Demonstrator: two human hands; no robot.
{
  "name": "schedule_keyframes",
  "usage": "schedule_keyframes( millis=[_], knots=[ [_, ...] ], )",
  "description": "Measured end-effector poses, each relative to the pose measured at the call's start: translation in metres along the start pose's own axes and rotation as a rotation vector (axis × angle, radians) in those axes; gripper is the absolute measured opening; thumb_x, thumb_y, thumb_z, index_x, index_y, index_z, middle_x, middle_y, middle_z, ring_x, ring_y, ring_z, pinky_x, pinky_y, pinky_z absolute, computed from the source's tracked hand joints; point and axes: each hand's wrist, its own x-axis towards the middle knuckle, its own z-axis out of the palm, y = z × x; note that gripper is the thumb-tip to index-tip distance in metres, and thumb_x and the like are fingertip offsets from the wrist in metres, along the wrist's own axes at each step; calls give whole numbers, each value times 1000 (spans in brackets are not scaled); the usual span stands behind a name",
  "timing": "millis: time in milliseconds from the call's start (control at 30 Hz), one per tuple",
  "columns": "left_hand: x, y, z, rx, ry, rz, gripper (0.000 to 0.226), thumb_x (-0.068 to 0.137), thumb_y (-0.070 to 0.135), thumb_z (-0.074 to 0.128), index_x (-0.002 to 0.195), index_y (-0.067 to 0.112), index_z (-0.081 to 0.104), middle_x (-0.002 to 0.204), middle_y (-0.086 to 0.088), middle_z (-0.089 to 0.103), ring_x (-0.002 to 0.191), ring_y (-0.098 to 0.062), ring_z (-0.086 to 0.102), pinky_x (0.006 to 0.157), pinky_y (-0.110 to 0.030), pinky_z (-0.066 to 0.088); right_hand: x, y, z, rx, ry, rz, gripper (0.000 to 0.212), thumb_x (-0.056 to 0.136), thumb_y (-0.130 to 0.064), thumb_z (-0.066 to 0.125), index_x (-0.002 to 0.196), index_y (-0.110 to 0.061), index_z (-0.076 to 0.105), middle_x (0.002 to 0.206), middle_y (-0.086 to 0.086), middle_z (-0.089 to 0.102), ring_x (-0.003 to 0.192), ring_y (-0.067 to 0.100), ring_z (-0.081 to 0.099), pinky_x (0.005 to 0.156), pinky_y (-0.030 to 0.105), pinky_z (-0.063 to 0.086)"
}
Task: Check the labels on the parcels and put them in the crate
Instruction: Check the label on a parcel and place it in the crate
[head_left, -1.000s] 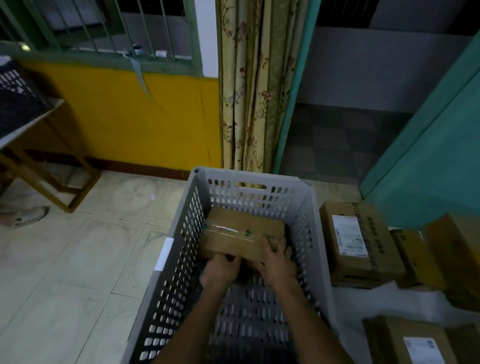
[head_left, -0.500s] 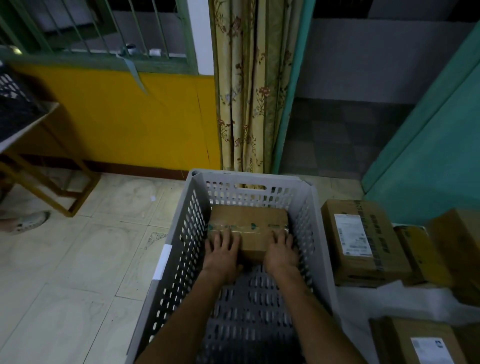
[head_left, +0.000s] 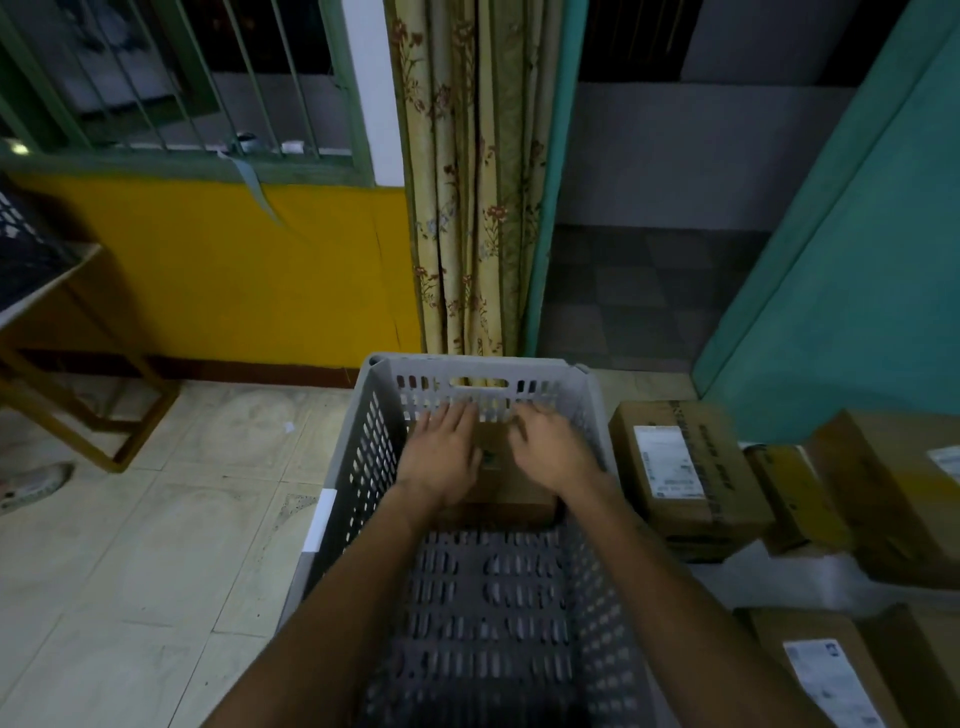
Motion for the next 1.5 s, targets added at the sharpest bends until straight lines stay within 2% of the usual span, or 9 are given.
schedule_keyframes(
  millis=[100,300,433,633,733,867,1000,1200,1500],
  knots=[
    [8,9,-33,45,35,38,69,105,45,37,162,16,12,171,-8,14,157,-26,11,128,-47,9,-7,4,-38,-3,107,-31,32,105,-29,48,135,-19,54,129,5,62,110,17,61,95,43,55],
    [22,44,-94,49,28,63,74,105,51,34,163,15,6,172,-9,3,158,-28,6,128,-47,9,-20,34,-102,-78,147,110,61,104,-41,45,157,-12,32,158,14,40,143,31,38,115,45,38],
    [22,86,-120,62,36,68,76,105,52,35,164,17,2,172,-7,0,158,-27,5,128,-47,9,-44,68,-132,-77,222,164,67,100,-47,47,156,-13,34,157,15,42,141,33,41,114,46,40],
    [17,156,-145,67,76,56,77,104,57,36,164,19,5,172,-6,3,158,-28,8,128,-46,11,-92,115,-186,-155,258,184,69,102,-47,47,156,-8,29,158,19,37,145,36,33,116,50,36],
    [12,206,-152,78,106,42,77,104,56,37,164,20,5,172,-5,3,158,-27,8,127,-45,11,-117,147,-212,-143,279,167,69,97,-54,45,153,-13,35,154,17,44,140,35,40,112,51,41],
    [2,266,-152,27,107,33,77,104,56,38,164,21,4,172,-4,2,158,-26,8,126,-44,11,-151,193,-245,-163,284,181,75,102,-47,48,159,-6,22,160,19,34,146,36,33,118,48,34],
    [-6,319,-150,-20,99,27,78,104,56,39,164,21,4,172,-4,1,158,-27,7,126,-44,11,-177,231,-271,-167,300,167,75,102,-46,48,159,-5,20,159,20,34,145,38,34,118,47,35],
    [-12,361,-144,-48,77,8,78,104,56,40,164,24,1,172,-4,-1,158,-27,6,127,-47,12,-200,264,-287,-142,305,159,76,102,-47,48,160,-7,18,161,18,33,145,36,34,117,48,36],
    [2,369,-134,-87,40,13,78,104,54,43,164,25,1,172,-4,2,157,-27,12,124,-45,19,-197,273,-295,-133,303,207,75,103,-48,47,160,-8,18,160,20,33,145,37,36,117,49,36]
  ],
)
